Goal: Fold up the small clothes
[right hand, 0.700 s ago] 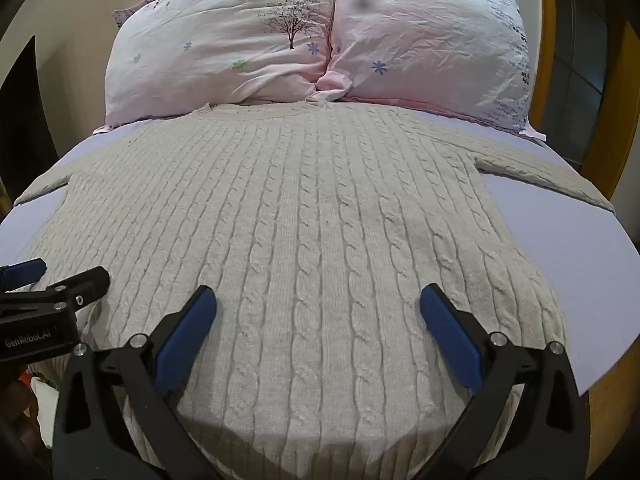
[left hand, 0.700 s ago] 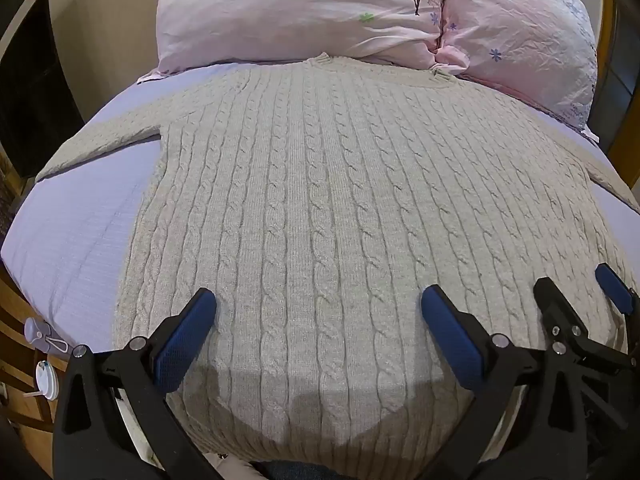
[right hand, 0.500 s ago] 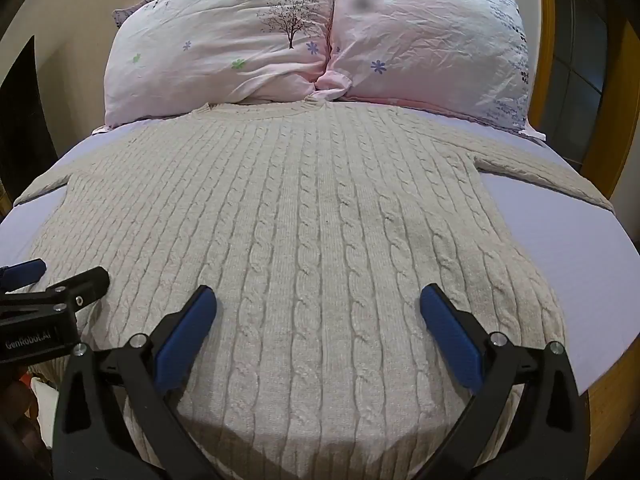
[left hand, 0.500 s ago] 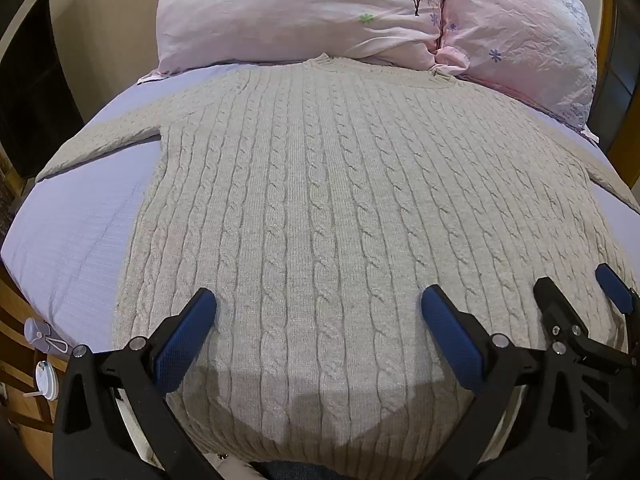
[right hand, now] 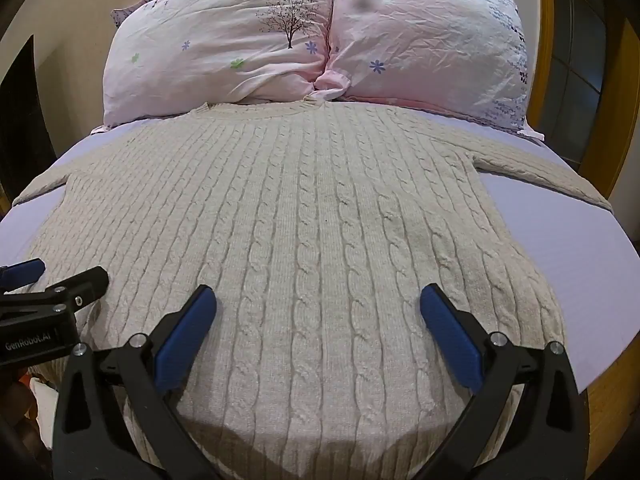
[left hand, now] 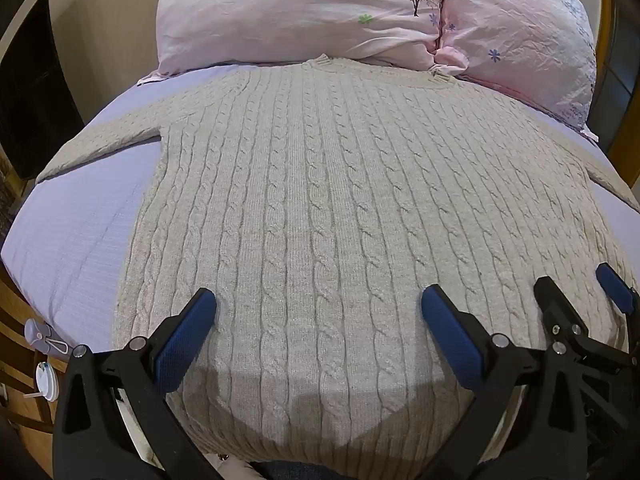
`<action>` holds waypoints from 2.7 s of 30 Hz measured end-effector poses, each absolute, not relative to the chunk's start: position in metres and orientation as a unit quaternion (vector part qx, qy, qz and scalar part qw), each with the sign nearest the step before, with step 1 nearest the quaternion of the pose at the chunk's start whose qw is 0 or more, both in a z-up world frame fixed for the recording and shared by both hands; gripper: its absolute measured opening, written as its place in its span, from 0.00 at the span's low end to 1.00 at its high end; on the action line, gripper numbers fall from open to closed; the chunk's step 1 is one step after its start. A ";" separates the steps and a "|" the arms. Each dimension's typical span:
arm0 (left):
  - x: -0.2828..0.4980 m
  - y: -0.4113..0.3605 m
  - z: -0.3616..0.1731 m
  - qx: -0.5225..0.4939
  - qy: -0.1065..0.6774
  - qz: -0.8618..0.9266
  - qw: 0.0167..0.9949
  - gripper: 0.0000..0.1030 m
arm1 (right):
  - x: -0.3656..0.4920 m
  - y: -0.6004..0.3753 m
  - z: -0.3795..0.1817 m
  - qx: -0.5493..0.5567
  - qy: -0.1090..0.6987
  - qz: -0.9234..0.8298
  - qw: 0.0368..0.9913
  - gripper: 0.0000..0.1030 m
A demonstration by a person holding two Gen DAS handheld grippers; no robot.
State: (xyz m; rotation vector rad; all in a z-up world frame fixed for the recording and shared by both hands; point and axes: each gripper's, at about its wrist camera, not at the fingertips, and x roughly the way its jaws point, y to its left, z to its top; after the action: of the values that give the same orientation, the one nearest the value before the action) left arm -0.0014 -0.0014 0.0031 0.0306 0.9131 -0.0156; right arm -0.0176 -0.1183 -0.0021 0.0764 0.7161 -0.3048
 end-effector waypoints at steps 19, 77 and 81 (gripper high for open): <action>-0.002 -0.002 0.003 0.015 0.440 -0.007 0.898 0.99 | -0.018 -0.118 -0.002 0.037 0.349 -0.149 0.924 0.98; 0.006 0.000 0.005 0.027 0.453 -0.034 0.890 0.99 | -0.033 -0.197 0.032 0.184 0.283 -0.046 0.940 0.98; 0.015 0.018 0.017 -0.023 0.432 -0.075 0.898 0.99 | -0.055 -0.305 0.067 0.264 0.231 -0.152 0.924 0.98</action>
State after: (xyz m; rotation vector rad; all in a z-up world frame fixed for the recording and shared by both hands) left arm 0.0151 0.0180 0.0167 -0.0486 0.8955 -0.1545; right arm -0.0549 -0.3052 0.0669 0.5418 0.4743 -0.3119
